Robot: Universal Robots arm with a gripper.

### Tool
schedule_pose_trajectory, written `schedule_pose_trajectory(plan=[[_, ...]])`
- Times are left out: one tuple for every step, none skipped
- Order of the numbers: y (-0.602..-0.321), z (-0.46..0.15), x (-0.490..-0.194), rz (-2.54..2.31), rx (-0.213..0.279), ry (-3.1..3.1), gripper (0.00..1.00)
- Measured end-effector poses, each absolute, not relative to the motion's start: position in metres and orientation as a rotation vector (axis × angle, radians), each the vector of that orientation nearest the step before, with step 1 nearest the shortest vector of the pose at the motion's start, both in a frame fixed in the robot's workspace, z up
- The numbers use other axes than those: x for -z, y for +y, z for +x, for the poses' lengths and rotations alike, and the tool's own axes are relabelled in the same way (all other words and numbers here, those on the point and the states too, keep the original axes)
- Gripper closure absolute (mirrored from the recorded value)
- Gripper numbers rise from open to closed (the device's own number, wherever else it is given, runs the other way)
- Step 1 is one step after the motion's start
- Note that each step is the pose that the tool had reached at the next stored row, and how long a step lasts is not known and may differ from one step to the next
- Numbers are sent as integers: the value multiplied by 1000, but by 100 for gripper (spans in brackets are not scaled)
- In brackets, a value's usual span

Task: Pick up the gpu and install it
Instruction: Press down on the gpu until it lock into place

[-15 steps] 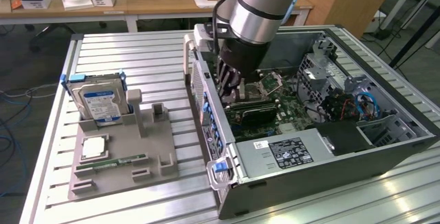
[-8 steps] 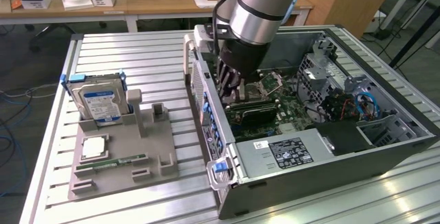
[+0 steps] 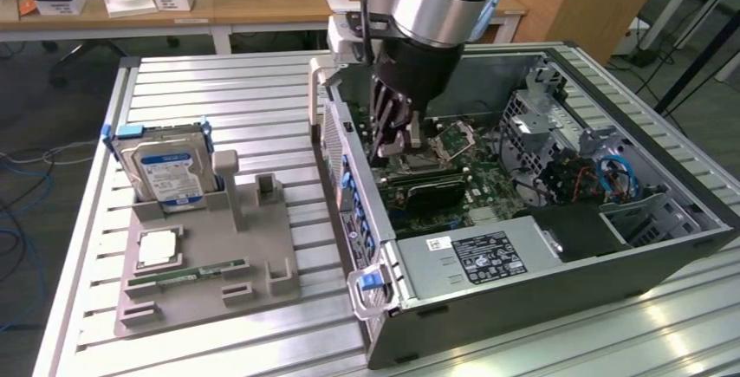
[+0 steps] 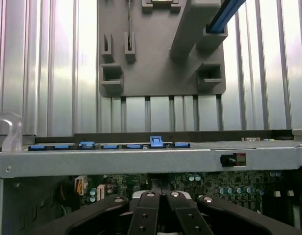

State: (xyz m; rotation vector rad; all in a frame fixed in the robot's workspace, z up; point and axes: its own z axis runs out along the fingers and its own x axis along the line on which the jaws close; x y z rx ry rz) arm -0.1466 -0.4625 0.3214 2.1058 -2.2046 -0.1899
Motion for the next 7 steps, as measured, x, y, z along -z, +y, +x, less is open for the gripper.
schedule_pose_trajectory(plan=[[-462,-147,-326,2116,172,-2215,89],[-462,-147,-326,2116,172,-2215,89],[-462,-147,-326,2116,172,-2215,89],[-462,-147,-326,2116,172,-2215,89],[-462,-147,-326,2116,172,-2215,89],[-462,-147,-326,2116,172,-2215,89],[-462,-147,-326,2116,172,-2215,89]])
